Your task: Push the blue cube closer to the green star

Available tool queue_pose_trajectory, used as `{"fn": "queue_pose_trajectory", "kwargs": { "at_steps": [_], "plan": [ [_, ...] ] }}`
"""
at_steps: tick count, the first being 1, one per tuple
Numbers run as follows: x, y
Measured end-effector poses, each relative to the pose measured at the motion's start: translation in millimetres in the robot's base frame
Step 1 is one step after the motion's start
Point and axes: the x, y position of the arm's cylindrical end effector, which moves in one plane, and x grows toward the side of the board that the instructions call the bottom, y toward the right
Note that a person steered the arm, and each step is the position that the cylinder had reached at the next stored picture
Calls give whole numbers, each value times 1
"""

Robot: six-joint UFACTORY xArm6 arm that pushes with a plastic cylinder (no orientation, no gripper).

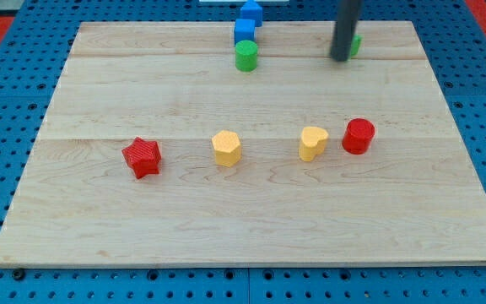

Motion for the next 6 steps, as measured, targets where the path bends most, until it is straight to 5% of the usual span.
{"fn": "queue_pose_trajectory", "kwargs": {
  "at_steps": [1, 2, 3, 4, 5, 6],
  "plan": [
    [6, -6],
    [101, -67],
    [107, -206],
    [37, -300],
    [-40, -255],
    [-48, -185]
  ]
}}
